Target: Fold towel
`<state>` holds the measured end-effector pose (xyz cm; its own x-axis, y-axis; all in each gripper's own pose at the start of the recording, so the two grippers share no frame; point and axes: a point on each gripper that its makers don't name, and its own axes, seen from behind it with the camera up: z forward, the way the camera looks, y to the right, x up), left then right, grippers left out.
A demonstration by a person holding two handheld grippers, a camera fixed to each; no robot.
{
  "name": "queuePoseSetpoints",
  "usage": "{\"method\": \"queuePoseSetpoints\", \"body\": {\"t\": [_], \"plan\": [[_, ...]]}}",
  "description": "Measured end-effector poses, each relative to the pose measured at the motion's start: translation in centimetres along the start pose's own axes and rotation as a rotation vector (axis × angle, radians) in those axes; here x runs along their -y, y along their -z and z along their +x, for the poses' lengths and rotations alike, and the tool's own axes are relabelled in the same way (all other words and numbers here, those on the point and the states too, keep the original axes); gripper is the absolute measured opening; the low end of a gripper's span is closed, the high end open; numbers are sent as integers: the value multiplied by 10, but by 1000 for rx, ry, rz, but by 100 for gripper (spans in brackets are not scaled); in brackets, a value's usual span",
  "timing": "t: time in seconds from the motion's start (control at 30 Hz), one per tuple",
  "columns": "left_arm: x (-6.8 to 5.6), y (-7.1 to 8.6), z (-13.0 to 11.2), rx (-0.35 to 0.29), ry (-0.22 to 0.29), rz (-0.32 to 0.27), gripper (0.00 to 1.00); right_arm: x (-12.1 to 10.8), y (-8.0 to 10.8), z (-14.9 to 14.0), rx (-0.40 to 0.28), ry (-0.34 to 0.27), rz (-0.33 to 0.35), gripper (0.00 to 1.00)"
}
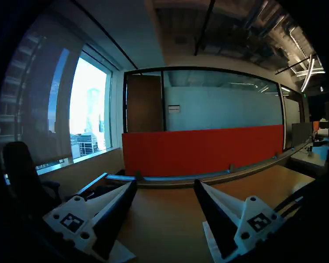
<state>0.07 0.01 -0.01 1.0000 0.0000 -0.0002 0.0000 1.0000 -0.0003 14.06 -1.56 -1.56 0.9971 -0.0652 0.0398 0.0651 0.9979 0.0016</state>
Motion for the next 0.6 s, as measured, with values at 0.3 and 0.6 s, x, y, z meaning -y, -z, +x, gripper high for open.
{"method": "queuePoseSetpoints", "body": {"t": [0.3,0.6], "plan": [[-6,5,17,5,-1,-29,96,7,7,15,7,-6,5,99],[-12,13,10,68,-11,-80,96,20,14,6,55,2,44,99]]}}
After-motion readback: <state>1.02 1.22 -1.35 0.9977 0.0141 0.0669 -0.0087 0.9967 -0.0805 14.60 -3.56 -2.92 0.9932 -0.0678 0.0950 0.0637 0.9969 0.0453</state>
